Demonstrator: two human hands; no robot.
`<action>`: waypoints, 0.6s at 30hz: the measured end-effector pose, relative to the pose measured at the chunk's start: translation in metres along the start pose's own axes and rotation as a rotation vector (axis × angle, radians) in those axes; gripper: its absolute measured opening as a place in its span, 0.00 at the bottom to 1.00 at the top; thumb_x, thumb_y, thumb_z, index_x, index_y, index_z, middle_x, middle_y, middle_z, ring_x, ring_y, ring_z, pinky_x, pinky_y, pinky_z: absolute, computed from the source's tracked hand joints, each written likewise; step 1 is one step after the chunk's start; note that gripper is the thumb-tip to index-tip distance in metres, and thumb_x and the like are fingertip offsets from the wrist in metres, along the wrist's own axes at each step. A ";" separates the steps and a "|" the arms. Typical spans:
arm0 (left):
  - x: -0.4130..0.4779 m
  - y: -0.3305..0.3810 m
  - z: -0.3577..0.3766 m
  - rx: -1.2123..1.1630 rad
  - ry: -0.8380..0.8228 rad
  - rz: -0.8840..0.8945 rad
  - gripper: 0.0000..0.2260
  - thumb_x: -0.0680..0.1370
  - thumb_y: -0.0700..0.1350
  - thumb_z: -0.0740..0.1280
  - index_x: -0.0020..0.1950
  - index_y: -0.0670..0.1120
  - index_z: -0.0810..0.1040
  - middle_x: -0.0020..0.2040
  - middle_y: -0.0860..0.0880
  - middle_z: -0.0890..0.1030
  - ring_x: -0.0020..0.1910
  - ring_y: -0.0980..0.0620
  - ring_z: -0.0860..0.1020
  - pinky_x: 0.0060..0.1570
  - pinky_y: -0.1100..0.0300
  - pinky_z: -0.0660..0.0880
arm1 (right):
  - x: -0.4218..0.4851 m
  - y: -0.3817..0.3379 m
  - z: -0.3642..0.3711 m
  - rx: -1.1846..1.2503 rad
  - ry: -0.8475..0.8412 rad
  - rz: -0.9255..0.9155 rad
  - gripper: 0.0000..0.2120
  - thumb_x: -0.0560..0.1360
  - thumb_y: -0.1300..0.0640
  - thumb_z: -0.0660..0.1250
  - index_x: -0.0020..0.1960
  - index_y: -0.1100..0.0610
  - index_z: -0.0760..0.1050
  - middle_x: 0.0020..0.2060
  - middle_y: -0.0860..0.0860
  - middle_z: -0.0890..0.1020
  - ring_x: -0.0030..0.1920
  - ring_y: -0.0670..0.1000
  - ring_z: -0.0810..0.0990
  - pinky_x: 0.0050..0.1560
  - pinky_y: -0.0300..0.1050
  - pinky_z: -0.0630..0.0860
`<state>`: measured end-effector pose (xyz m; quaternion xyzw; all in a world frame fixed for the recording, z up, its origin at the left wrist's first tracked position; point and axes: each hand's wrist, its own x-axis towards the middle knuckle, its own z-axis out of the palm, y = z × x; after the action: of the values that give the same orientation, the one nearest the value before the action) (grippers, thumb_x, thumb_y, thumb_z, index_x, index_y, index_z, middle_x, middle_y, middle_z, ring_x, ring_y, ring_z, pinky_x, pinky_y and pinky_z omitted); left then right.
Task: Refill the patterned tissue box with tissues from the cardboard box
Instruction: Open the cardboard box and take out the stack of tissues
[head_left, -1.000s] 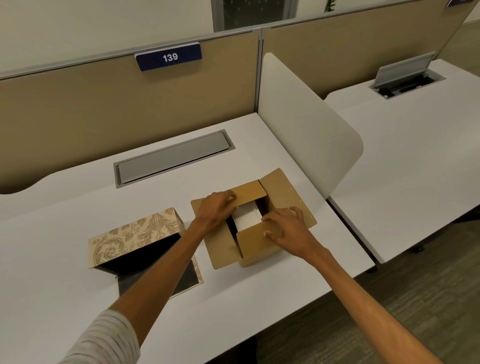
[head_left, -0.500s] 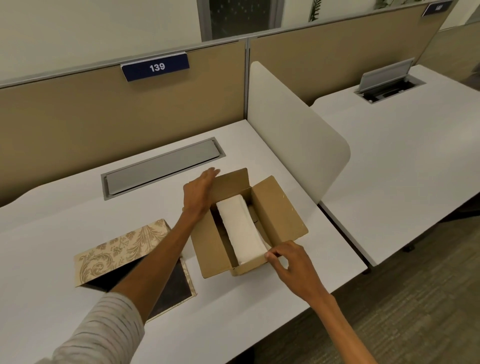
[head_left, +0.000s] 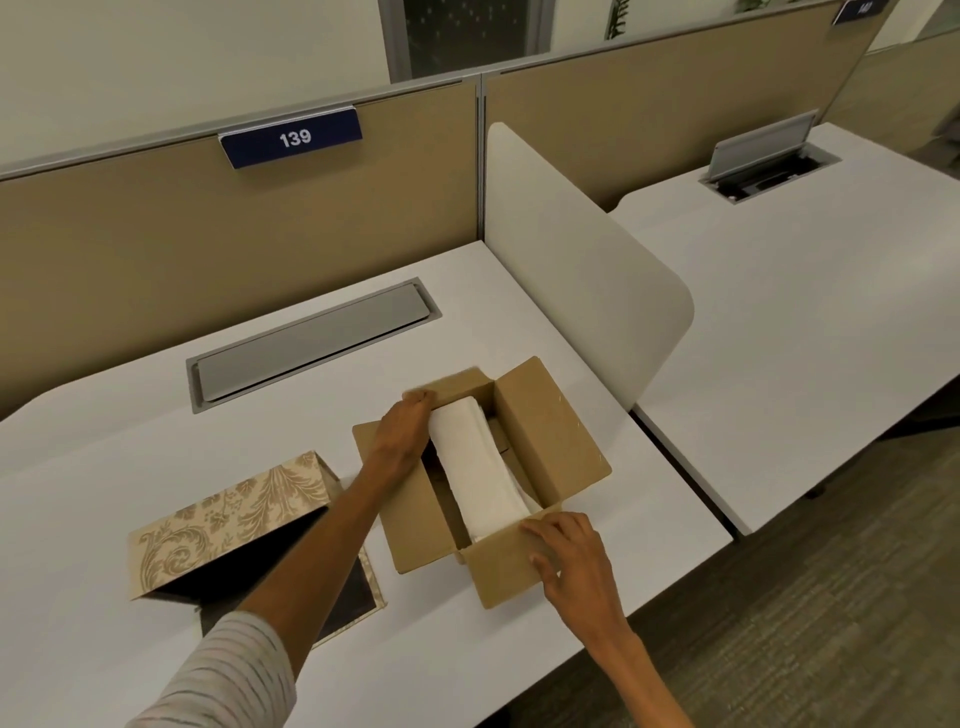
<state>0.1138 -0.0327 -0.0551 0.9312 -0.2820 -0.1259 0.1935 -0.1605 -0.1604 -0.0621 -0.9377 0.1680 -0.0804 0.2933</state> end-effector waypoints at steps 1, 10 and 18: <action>0.000 0.000 0.001 0.009 0.018 0.003 0.19 0.84 0.45 0.53 0.75 0.44 0.66 0.74 0.43 0.70 0.71 0.44 0.70 0.70 0.57 0.65 | 0.000 -0.001 0.003 0.009 0.012 0.019 0.18 0.72 0.58 0.73 0.61 0.49 0.78 0.57 0.47 0.79 0.58 0.48 0.76 0.57 0.42 0.78; 0.006 0.010 0.002 0.105 0.025 -0.006 0.17 0.76 0.30 0.59 0.63 0.40 0.75 0.59 0.41 0.80 0.57 0.41 0.77 0.61 0.53 0.71 | 0.011 -0.005 0.014 0.120 0.084 0.107 0.14 0.71 0.58 0.75 0.54 0.48 0.79 0.52 0.47 0.81 0.52 0.48 0.79 0.53 0.39 0.80; 0.006 0.023 -0.021 0.187 0.060 -0.073 0.07 0.74 0.32 0.61 0.46 0.37 0.79 0.48 0.39 0.82 0.47 0.41 0.79 0.48 0.54 0.74 | 0.013 -0.002 -0.005 0.033 -0.009 0.019 0.14 0.77 0.59 0.67 0.62 0.52 0.77 0.54 0.49 0.81 0.54 0.48 0.78 0.56 0.44 0.77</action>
<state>0.1149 -0.0479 -0.0270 0.9582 -0.2526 -0.0780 0.1093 -0.1489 -0.1664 -0.0568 -0.9315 0.1744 -0.0761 0.3100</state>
